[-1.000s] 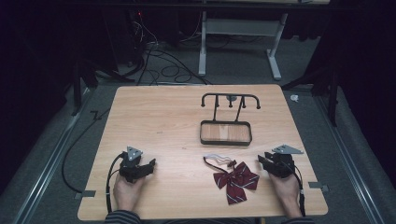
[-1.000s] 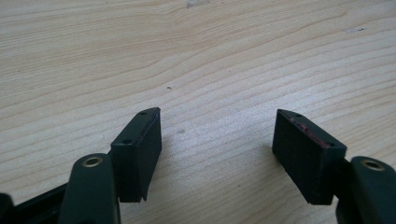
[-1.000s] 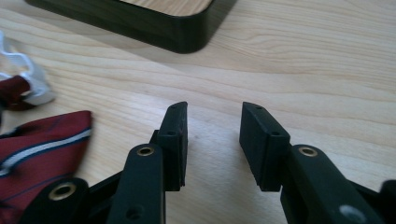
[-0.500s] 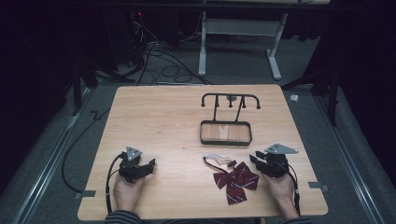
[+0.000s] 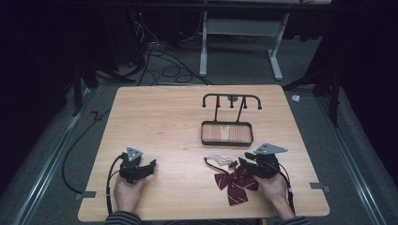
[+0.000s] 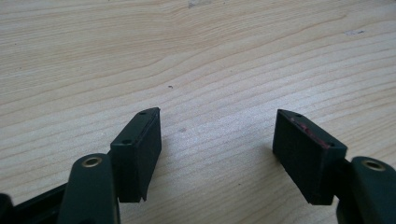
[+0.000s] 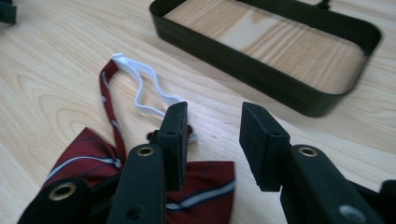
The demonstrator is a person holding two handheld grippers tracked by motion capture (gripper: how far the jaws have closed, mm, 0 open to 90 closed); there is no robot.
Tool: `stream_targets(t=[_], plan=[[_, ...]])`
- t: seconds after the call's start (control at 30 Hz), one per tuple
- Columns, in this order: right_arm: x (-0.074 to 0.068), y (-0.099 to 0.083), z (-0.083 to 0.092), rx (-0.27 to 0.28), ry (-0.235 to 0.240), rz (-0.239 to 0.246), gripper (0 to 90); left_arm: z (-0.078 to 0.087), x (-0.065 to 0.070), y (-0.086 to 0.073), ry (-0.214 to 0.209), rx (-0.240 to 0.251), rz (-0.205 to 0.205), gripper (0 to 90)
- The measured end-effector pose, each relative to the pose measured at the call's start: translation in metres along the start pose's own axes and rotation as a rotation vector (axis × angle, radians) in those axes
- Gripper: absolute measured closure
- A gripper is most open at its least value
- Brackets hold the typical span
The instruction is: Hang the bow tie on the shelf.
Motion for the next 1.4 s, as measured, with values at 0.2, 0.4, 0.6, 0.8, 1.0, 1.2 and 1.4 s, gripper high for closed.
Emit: stream_targets(t=[0.2,0.4,0.6,0.8,1.0,1.2,1.4], plan=[[-0.01,0.002,-0.009,-0.031,0.011,0.018,63.5,0.0,0.0,0.0,0.0,0.003,0.003,33.1],[-0.013,0.004,-0.026,-0.079,0.001,0.025,63.2,0.0,0.0,0.0,-0.001,0.003,0.003,33.0],[-0.009,0.0,-0.032,-0.113,-0.005,0.014,63.3,0.0,0.0,0.0,-0.002,0.0,0.0,33.0],[-0.002,-0.006,-0.032,-0.129,-0.007,-0.001,65.6,0.0,0.0,0.0,-0.002,0.003,0.003,33.0],[-0.001,-0.003,-0.034,-0.131,-0.015,-0.002,67.0,0.0,0.0,0.0,-0.001,0.003,0.003,33.0],[-0.002,0.005,-0.041,-0.137,-0.02,0.007,71.4,0.0,0.0,0.0,-0.002,0.003,0.003,33.0],[-0.002,0.007,-0.047,-0.162,-0.018,0.013,82.9,0.0,0.0,0.0,-0.002,0.004,0.004,32.9]])
Point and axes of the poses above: each handheld gripper's, and its own axes: z roughly backward along the jaws, y roughly out of its top, x roughly to its right, the point moved 3 cm from there along -z, roughly forward along the jaws, and after that the axes turned 10 degrees about -z, right-handed, at the moved point
